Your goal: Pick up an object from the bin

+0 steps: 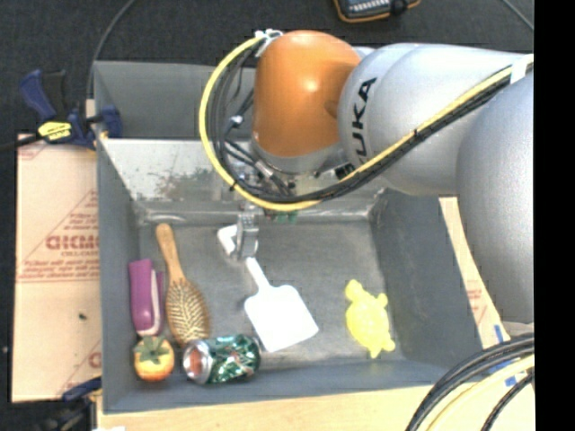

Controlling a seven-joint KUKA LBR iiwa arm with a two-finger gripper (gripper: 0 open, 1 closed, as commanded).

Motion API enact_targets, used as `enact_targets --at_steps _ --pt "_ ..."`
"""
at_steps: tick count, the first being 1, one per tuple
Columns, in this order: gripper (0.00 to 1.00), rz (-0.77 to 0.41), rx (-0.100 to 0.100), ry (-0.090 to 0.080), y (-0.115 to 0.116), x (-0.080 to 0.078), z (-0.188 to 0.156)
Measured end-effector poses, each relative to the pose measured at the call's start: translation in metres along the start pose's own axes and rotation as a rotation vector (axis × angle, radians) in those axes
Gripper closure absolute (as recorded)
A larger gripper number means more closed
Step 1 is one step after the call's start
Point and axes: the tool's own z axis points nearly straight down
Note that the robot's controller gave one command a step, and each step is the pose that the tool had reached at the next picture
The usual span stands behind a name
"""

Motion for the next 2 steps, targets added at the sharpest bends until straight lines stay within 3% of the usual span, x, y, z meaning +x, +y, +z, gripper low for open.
enact_targets --at_steps 1,2 --pt "0.00 0.005 -0.001 -0.008 -0.001 -0.001 -0.005" --pt "0.00 0.095 -0.002 -0.005 -0.057 0.001 0.138"
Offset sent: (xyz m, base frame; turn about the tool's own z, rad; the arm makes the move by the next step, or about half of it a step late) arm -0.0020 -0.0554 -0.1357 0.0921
